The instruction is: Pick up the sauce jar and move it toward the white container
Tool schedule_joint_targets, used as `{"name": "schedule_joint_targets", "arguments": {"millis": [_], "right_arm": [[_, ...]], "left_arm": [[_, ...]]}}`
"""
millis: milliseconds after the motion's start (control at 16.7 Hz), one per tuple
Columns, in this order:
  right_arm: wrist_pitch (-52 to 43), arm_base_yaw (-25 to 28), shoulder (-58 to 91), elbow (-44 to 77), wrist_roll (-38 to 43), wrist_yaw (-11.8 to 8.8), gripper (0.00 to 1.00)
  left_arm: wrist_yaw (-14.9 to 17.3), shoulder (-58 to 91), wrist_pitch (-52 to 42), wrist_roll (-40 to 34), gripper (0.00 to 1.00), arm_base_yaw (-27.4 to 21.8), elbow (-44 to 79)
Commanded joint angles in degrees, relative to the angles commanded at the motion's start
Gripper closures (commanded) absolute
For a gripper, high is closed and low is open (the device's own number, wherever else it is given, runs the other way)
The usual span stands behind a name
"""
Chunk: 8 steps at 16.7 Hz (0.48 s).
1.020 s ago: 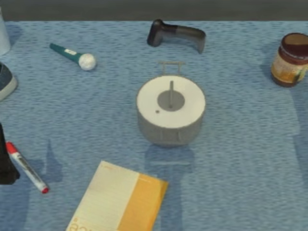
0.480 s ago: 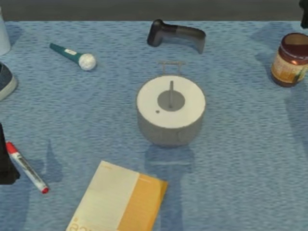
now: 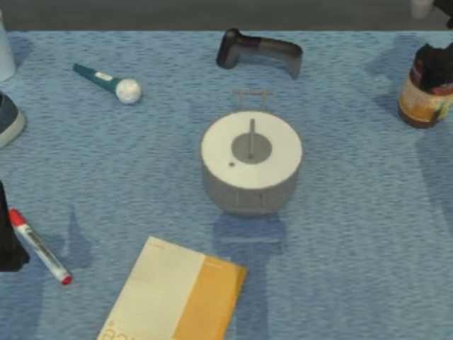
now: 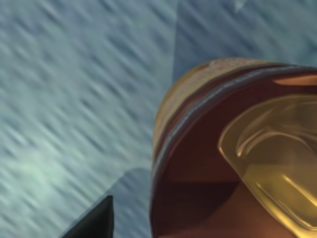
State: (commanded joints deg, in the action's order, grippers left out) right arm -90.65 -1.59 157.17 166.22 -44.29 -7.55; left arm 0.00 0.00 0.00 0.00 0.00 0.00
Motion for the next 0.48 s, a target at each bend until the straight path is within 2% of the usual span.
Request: {"name": "schedule_joint_targets", "arguments": {"millis": [300, 480], "right_arm": [[0.29, -0.27, 0.19, -0.28, 0.01, 0.06, 0.0], [3.9, 0.2, -0.79, -4.45, 0.08, 0.04, 0.0]], "left_arm": [[0.0, 0.0, 0.0, 0.0, 0.0, 0.0, 0.0], [0.0, 0.0, 0.0, 0.0, 0.0, 0.0, 0.0]]}}
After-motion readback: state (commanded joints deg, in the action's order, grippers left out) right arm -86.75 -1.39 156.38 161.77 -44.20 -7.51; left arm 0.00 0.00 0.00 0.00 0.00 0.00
